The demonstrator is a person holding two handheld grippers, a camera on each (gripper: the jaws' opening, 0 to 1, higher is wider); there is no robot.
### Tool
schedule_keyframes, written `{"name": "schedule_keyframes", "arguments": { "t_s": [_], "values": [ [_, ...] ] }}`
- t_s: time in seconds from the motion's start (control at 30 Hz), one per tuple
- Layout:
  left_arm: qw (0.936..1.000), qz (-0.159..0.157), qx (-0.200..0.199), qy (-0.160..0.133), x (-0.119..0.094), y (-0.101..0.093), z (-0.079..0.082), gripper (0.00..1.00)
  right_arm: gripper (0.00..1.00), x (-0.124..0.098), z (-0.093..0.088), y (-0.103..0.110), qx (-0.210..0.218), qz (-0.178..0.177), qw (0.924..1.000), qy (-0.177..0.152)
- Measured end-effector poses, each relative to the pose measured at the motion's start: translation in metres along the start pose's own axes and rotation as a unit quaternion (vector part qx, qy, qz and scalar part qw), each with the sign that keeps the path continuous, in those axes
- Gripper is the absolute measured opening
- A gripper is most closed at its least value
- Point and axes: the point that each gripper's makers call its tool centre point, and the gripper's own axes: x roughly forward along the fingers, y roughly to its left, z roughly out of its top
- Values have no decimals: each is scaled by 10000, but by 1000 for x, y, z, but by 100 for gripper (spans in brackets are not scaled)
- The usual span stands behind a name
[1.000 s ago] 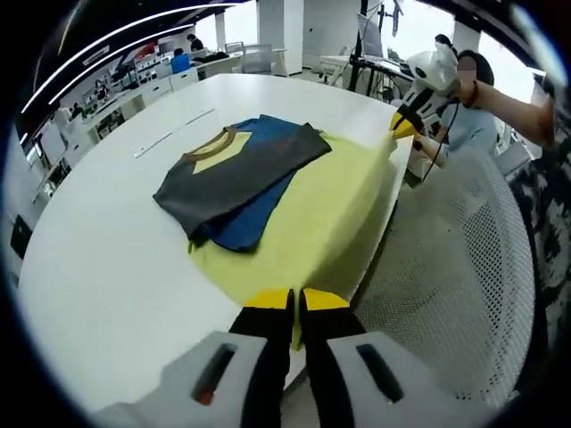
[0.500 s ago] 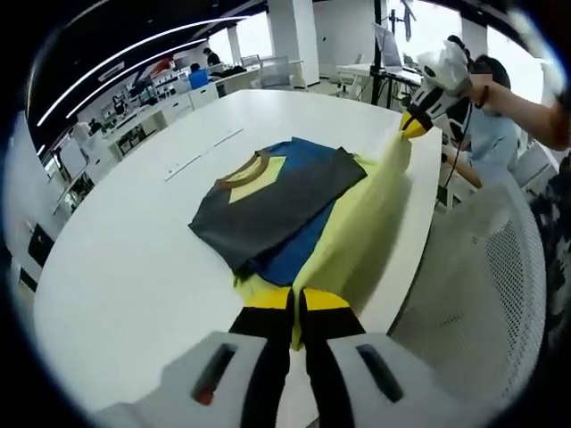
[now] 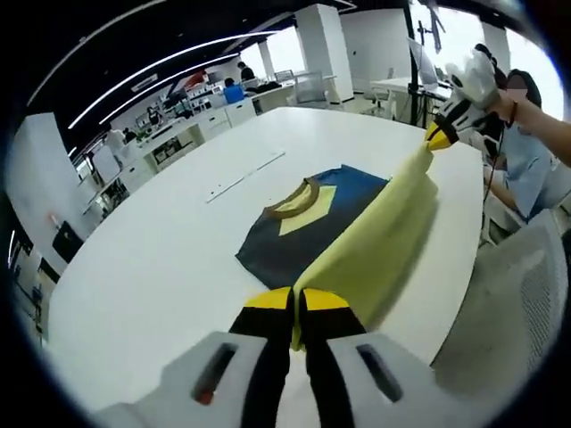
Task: Fold the garment on the visible template until the final outline fits inside the template.
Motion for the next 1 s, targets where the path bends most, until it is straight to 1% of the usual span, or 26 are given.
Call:
{"name": "schedule_keyframes", "arguments": {
  "t_s": [0.03,0.2,0.43,0.57,0.63,0.7,0.83,0.9,1.0],
  "values": [
    [10000,20,-20,-53,3,3,3,0,0,2,3,-5,14,-106,9999,-15],
    [9996,178,-130,-167,14,18,14,0,0,10,15,-18,76,-341,9993,-99],
    [9984,489,40,-286,29,39,28,0,0,20,31,-35,44,-578,9982,-153],
    [9975,574,-159,-389,41,51,36,0,0,26,40,-47,33,-706,9973,-173],
    [9970,600,-209,-447,47,57,40,0,0,30,42,-53,74,-758,9969,-175],
    [9966,637,-241,-456,54,62,41,0,0,35,44,-57,150,-755,9969,-177],
    [9959,691,-350,-459,67,71,43,0,0,46,48,-65,160,-808,9965,-173],
    [9955,745,-336,-490,77,77,45,0,0,54,49,-70,108,-859,9961,-139],
    [9959,714,-346,-430,91,81,45,0,0,65,46,-77,145,-979,9951,-29]
  ]
}}
